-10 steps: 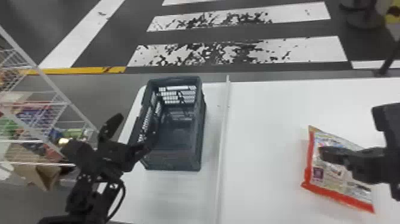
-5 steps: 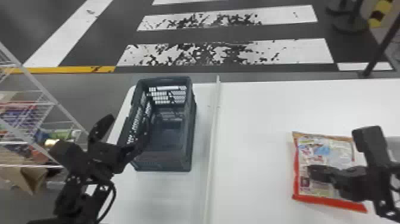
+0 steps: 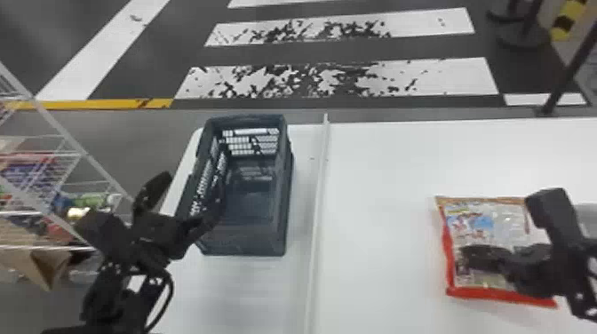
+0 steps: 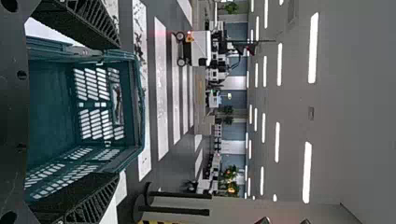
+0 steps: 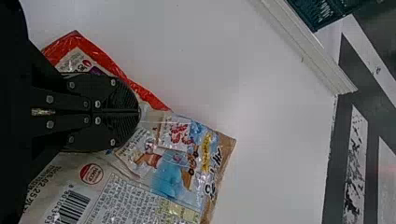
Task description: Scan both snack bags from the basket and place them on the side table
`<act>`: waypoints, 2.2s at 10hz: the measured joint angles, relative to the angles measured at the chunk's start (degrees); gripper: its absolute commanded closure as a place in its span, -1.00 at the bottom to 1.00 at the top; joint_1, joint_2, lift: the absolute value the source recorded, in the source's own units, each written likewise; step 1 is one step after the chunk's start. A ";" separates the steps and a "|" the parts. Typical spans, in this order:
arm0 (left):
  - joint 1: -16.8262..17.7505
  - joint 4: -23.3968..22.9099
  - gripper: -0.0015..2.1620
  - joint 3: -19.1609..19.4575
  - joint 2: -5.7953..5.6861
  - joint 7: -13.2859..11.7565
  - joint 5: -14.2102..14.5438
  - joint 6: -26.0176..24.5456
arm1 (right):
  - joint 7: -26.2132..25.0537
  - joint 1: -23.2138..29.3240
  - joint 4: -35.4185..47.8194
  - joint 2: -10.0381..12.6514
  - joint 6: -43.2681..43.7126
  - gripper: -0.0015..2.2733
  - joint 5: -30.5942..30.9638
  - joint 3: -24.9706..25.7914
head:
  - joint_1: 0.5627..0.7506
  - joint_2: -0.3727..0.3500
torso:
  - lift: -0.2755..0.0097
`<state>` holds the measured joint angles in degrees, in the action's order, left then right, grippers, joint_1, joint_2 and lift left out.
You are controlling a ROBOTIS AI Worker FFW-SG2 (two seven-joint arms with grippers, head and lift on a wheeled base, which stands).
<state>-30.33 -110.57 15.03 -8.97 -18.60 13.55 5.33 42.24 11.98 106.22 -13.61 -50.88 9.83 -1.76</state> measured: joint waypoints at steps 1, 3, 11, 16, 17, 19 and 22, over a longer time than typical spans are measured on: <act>0.05 0.06 -1.00 0.01 -0.18 -0.02 0.14 -0.01 | 2.28 -0.87 -1.24 -1.09 1.50 0.98 1.63 0.00 | 0.41 0.46 | 0.41; 0.10 0.39 -1.00 0.23 -0.44 -0.01 0.44 0.07 | 3.89 -1.24 -1.68 -1.94 2.69 0.98 3.08 0.00 | 0.41 0.44 | 0.41; -0.14 0.24 -1.00 0.51 -0.09 -0.30 0.44 0.01 | -0.61 0.94 14.13 1.48 -4.63 -0.97 -9.94 11.76 | 0.41 0.36 | 0.41; 0.73 1.35 -1.00 0.07 -0.01 -0.30 0.32 -0.02 | -6.94 1.77 9.57 0.53 -7.83 -0.96 -7.84 20.76 | 0.41 -0.10 | 0.41; 0.79 1.48 -1.00 0.01 0.00 -0.30 0.31 -0.02 | -7.00 1.59 7.51 0.08 -7.22 -0.96 -7.26 20.83 | 0.41 -0.12 | 0.41; 0.91 1.87 -1.00 -0.04 -0.02 -0.37 0.33 -0.02 | -7.01 -0.02 2.47 -1.03 -6.42 -0.95 -5.97 20.44 | 0.41 -0.19 | 0.41; 1.04 2.21 -1.00 -0.21 -0.20 -0.34 0.36 -0.02 | -6.94 -4.06 -5.58 -2.70 -5.64 -0.56 -3.45 18.55 | 0.41 -0.25 | 0.41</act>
<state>-29.30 -108.36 14.82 -9.17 -18.94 13.91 5.31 35.30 7.92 100.64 -16.31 -56.53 6.38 16.79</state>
